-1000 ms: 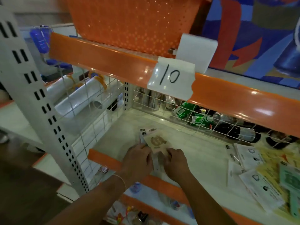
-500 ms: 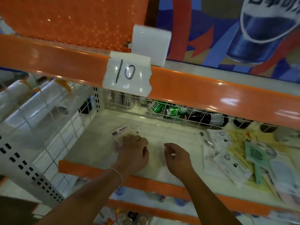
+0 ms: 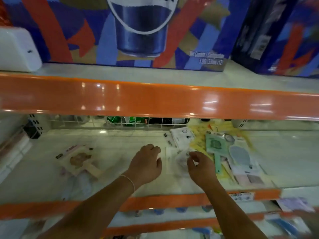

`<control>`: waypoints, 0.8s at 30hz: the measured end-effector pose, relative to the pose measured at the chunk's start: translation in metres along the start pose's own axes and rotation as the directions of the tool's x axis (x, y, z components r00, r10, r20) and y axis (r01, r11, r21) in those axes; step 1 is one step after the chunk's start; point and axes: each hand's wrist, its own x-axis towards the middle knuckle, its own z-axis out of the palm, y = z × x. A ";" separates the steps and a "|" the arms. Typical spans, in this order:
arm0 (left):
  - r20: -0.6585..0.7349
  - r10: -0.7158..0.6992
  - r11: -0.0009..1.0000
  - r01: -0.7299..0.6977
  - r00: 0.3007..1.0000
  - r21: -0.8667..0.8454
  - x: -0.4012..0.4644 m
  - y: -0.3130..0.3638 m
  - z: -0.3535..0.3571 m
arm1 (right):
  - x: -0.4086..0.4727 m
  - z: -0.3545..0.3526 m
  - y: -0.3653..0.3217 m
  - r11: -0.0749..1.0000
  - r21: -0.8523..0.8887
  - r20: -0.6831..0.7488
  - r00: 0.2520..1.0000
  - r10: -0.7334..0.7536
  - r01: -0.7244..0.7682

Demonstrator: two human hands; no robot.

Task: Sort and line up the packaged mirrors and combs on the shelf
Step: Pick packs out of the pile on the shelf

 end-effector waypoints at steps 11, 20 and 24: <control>0.111 -0.080 0.991 0.092 0.991 -0.100 0.035 0.066 0.059 | 0.020 -0.042 0.069 0.993 -0.112 0.005 0.999 0.032 -0.031; 0.095 -0.283 0.941 0.295 0.954 -0.166 0.056 0.086 0.080 | 0.024 -0.045 0.092 0.969 -0.232 0.075 0.995 -0.066 0.082; 0.078 -0.322 0.917 0.332 0.943 -0.222 0.058 0.089 0.083 | 0.022 -0.042 0.096 0.973 -0.202 0.033 0.994 -0.109 0.113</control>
